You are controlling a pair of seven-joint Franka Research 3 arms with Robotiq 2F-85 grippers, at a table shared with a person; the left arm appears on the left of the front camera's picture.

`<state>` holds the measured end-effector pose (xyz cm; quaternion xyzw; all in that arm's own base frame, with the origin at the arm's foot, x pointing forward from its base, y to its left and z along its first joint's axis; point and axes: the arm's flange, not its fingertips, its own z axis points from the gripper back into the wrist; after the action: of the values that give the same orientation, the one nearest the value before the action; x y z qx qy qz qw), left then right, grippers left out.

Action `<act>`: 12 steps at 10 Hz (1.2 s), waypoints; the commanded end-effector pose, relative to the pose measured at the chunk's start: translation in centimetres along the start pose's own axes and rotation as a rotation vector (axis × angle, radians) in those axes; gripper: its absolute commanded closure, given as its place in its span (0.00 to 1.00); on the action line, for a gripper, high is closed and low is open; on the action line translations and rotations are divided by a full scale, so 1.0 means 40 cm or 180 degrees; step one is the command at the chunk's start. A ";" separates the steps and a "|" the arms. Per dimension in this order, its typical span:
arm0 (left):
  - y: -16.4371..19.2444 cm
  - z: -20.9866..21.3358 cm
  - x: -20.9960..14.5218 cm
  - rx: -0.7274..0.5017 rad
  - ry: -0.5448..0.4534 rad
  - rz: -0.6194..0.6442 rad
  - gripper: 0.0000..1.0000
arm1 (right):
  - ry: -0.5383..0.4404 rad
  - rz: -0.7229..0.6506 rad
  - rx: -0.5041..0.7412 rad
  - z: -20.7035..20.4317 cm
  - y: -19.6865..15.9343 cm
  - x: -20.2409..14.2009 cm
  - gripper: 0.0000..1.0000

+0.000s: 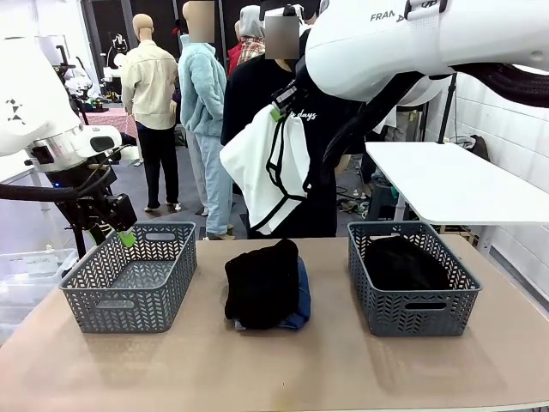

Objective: Sort the tops and bottoms.
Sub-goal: Sort the clothes according to human instructions.

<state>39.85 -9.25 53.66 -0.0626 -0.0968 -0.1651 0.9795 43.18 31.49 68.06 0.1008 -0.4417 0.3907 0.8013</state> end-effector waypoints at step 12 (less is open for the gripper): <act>0.007 0.001 -0.001 0.0028 -0.0011 -0.0018 0.28 | -0.0040 -0.0029 -0.0047 0.003 0.002 0.001 1.00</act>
<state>39.85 -9.25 53.66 -0.0626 -0.0968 -0.1651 0.9795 43.17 31.47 68.10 0.1011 -0.4419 0.3910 0.8010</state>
